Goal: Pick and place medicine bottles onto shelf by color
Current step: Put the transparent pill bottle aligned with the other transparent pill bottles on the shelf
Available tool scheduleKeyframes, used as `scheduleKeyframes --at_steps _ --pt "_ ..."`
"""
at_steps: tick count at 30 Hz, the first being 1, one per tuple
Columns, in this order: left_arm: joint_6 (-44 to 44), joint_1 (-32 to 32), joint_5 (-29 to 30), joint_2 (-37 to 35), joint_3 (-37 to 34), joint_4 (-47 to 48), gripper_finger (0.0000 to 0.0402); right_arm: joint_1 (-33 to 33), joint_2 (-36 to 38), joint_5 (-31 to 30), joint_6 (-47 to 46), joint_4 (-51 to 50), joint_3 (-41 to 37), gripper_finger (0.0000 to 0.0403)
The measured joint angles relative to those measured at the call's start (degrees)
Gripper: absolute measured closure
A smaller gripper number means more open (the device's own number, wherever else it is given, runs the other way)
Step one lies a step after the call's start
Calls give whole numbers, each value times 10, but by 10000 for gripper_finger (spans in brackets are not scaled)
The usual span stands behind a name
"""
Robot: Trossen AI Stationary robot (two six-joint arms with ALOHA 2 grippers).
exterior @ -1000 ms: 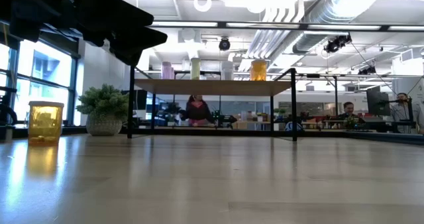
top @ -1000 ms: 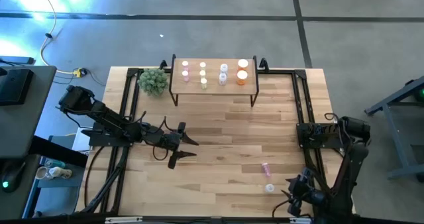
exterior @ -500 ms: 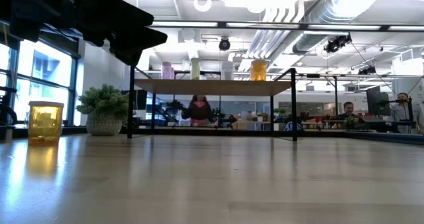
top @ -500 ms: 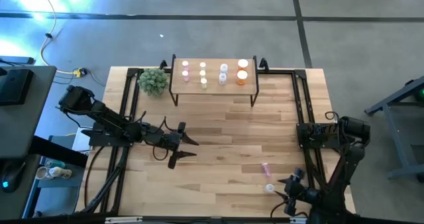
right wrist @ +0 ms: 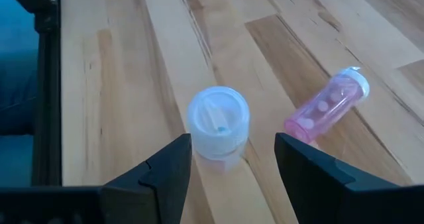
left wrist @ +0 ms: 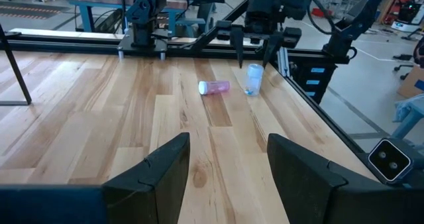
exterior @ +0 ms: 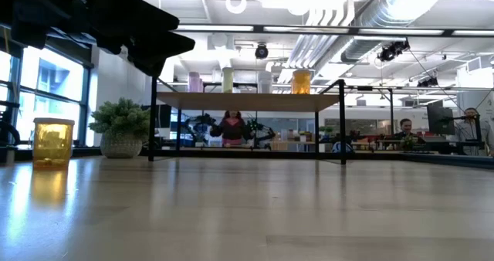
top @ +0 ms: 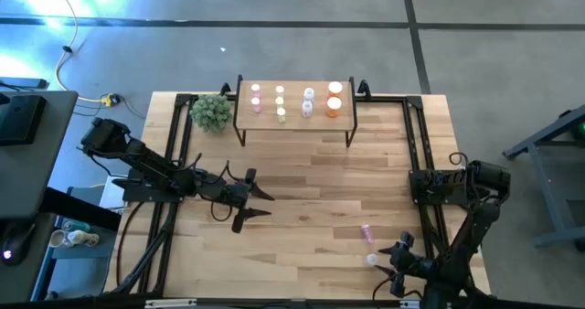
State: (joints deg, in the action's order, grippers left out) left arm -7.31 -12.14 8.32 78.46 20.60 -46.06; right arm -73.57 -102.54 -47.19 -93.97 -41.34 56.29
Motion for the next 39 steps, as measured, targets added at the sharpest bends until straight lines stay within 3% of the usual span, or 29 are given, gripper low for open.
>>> scheduleKeyframes --at_steps 9,18,28,39 --pt "0 0 0 0 0 0 209 31 0 1 84 96 -22 194" --pt "0 0 0 0 0 0 209 46 0 11 105 102 -22 196" --pt "0 0 0 0 0 0 209 46 0 27 105 101 -22 267" --pt "0 0 0 0 0 0 209 63 0 2 150 131 -22 268"
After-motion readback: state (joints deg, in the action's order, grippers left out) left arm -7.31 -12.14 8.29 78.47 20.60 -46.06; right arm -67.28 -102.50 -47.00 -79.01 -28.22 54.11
